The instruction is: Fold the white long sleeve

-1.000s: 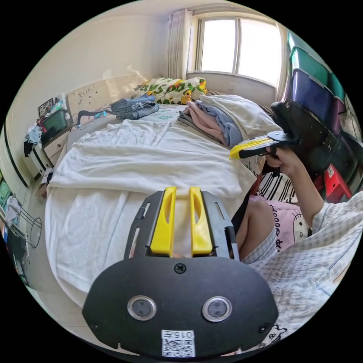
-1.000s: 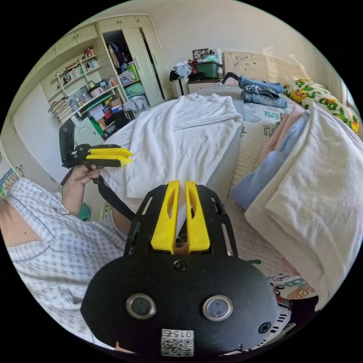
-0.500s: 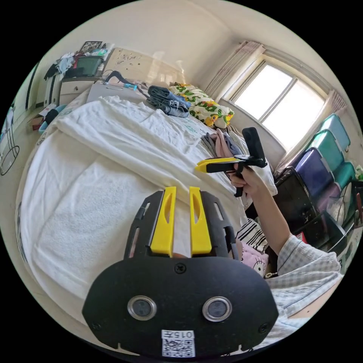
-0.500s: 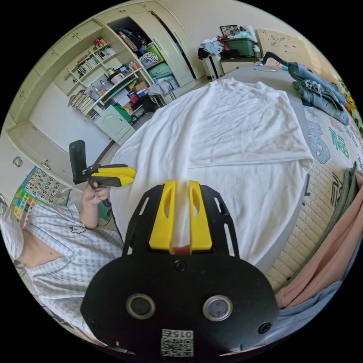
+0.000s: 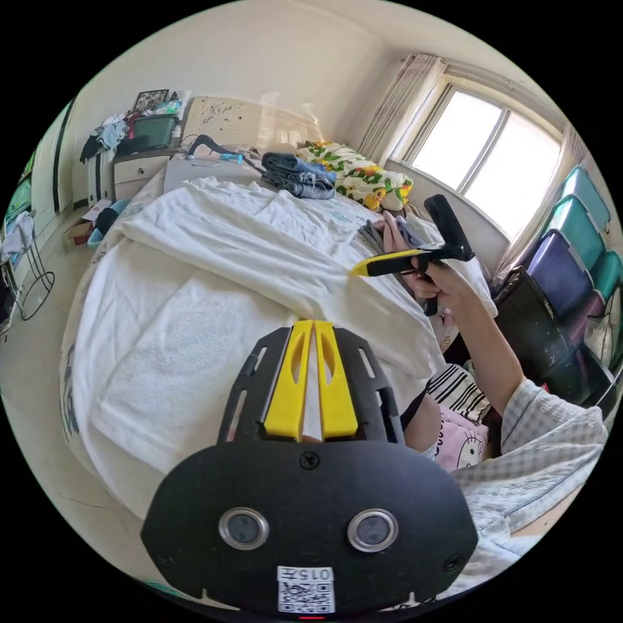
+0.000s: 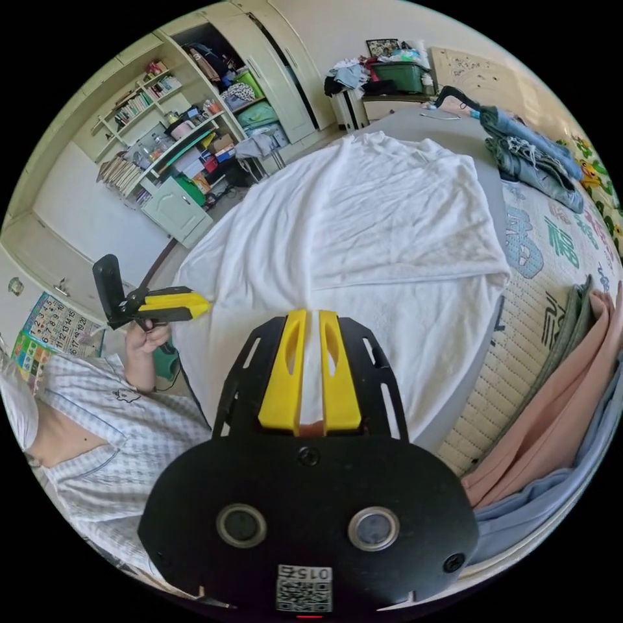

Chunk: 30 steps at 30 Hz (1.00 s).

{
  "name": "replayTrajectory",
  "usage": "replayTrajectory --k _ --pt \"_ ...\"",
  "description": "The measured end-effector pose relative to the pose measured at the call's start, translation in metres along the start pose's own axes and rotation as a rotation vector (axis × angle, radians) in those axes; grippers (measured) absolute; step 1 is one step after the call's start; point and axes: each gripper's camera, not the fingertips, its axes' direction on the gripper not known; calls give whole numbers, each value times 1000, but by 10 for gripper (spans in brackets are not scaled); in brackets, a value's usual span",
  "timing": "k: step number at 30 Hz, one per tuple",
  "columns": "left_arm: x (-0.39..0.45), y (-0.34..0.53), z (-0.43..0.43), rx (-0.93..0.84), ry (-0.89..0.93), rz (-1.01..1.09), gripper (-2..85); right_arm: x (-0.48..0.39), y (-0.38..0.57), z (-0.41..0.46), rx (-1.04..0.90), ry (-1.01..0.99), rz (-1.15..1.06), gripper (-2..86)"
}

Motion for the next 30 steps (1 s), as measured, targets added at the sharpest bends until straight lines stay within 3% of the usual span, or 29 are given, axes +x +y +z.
replayTrajectory --k 4,8,12,17,23,27,30 --pt "-30 -14 -42 151 54 -11 63 8 -20 -22 128 -28 -54 68" --pt "-37 -46 -4 -32 -68 72 84 34 -61 8 63 -109 -37 81" --pt "-29 -53 22 -120 -71 126 84 54 -86 50 -62 -113 -37 67" --pt "-35 -50 43 -173 -124 67 32 74 -88 64 -77 -107 -47 11" --pt "-34 -39 47 -152 -127 76 28 104 -79 70 -101 -60 -20 8" --pt "-36 -35 37 -131 -94 59 54 118 -73 60 -36 -50 -11 68" --pt "-51 -33 4 -7 -67 36 70 128 -73 52 49 -91 -21 79"
